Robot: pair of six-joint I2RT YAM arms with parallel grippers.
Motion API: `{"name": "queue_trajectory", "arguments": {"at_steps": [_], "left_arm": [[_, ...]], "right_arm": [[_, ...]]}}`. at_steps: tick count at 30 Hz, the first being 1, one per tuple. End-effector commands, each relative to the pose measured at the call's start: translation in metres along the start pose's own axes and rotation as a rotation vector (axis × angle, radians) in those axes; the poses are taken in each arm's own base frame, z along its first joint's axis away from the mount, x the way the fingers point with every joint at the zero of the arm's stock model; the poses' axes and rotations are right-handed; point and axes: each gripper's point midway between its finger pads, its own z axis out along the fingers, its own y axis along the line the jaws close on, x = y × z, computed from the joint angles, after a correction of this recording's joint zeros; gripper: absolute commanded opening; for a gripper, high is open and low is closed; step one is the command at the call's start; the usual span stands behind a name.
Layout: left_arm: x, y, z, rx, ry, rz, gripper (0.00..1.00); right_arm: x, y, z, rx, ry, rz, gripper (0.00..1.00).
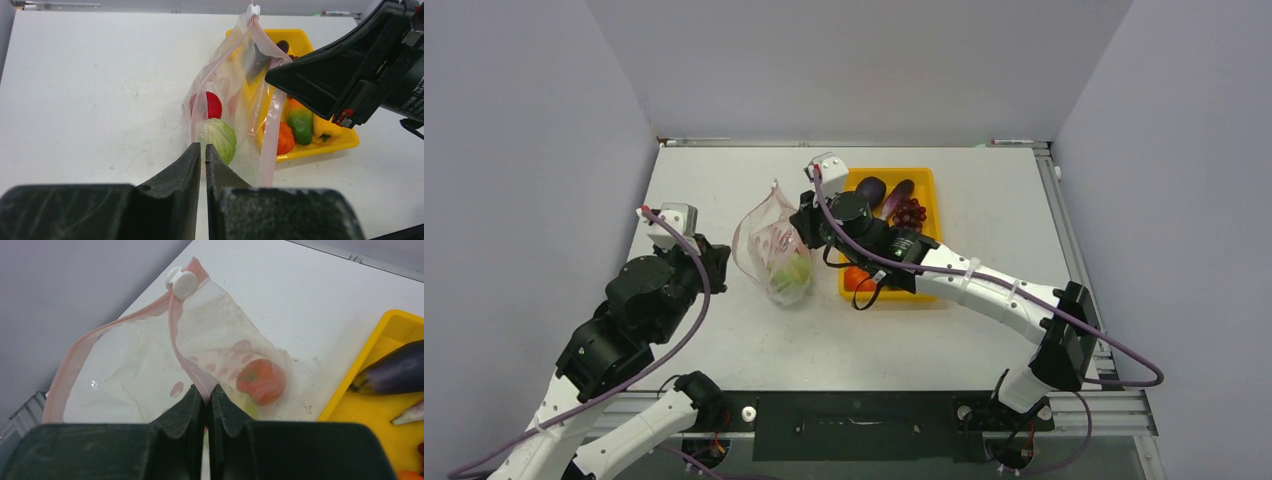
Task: Place the food in the zip-top bag and seal the zipper
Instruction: Adjust the zipper food storage bag at the center of the board.
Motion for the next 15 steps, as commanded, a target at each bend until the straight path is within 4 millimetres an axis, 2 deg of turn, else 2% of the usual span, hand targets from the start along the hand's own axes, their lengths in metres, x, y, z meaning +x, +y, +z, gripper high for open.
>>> {"name": "queue_trajectory", "arguments": {"at_steps": [1, 8, 13, 15], "left_arm": [[-0.035, -0.004, -0.018, 0.033, -0.082, -0.047, 0.06], [-0.045, -0.009, -0.021, 0.051, -0.094, -0.058, 0.06], [-0.037, -0.016, -0.012, 0.070, -0.060, -0.057, 0.06], [-0.030, -0.020, -0.008, 0.081, -0.033, -0.059, 0.10]], "right_arm": [[-0.073, 0.005, -0.031, 0.000, -0.162, -0.010, 0.05], [-0.082, 0.002, -0.038, 0.020, -0.180, -0.027, 0.05], [-0.082, 0.000, -0.039, 0.027, -0.182, -0.032, 0.05], [-0.081, 0.000, -0.037, 0.026, -0.178, -0.035, 0.05]]}}
